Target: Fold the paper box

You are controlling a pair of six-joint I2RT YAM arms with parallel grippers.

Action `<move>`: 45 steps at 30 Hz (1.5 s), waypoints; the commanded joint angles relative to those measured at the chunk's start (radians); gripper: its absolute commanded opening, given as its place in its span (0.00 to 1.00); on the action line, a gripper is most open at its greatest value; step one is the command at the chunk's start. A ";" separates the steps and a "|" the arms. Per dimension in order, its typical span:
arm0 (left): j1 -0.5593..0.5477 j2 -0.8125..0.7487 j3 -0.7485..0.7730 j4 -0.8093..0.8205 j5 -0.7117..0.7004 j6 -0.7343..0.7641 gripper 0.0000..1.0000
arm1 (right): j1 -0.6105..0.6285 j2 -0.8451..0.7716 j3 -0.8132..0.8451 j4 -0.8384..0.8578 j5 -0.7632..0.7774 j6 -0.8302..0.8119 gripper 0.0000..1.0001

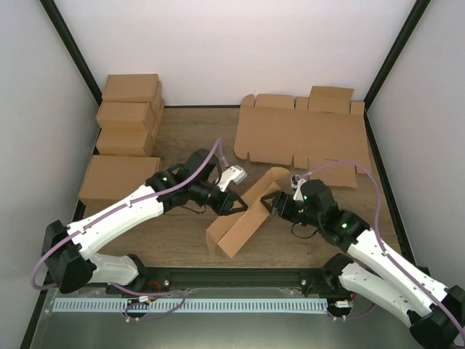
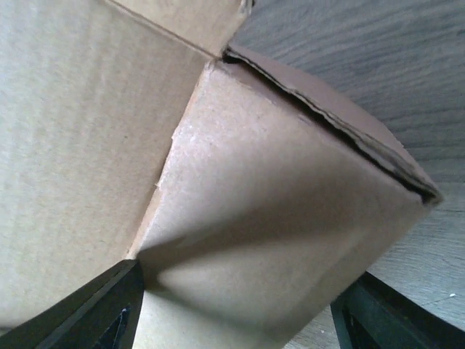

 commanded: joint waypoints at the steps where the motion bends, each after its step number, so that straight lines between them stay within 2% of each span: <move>1: -0.012 0.016 0.011 0.148 0.153 -0.163 0.17 | 0.010 0.035 0.195 -0.111 0.014 -0.042 0.73; 6: 0.010 0.019 -0.013 0.213 0.169 -0.249 0.18 | 0.010 0.090 0.263 -0.182 0.002 -0.048 0.76; 9: 0.025 0.038 -0.011 0.167 0.136 -0.217 0.19 | 0.010 0.101 0.243 -0.176 0.007 -0.013 0.77; 14: 0.050 0.081 0.007 0.090 0.082 -0.144 0.30 | 0.010 0.102 0.183 -0.116 -0.008 0.031 0.77; 16: 0.063 0.089 0.011 0.076 0.079 -0.131 0.40 | 0.010 0.102 0.170 -0.095 -0.015 0.032 0.78; 19: 0.083 0.088 0.014 0.060 0.054 -0.124 0.67 | 0.010 0.111 0.169 -0.078 -0.017 0.021 0.80; 21: 0.097 0.082 0.013 0.049 0.037 -0.119 0.77 | 0.010 0.125 0.176 -0.074 -0.018 0.014 0.80; 27: 0.119 0.054 0.040 0.001 0.001 -0.080 0.98 | 0.010 0.178 0.191 -0.039 -0.061 -0.013 0.85; 34: 0.119 0.095 0.135 -0.171 -0.081 0.015 1.00 | 0.010 0.241 0.215 -0.001 -0.123 -0.081 0.91; 39: 0.120 0.101 0.187 -0.209 -0.101 0.033 1.00 | 0.010 0.281 0.225 0.069 -0.284 -0.155 0.91; 45: 0.118 0.124 0.271 -0.316 -0.256 0.047 1.00 | 0.010 0.303 0.198 0.111 -0.334 -0.200 0.92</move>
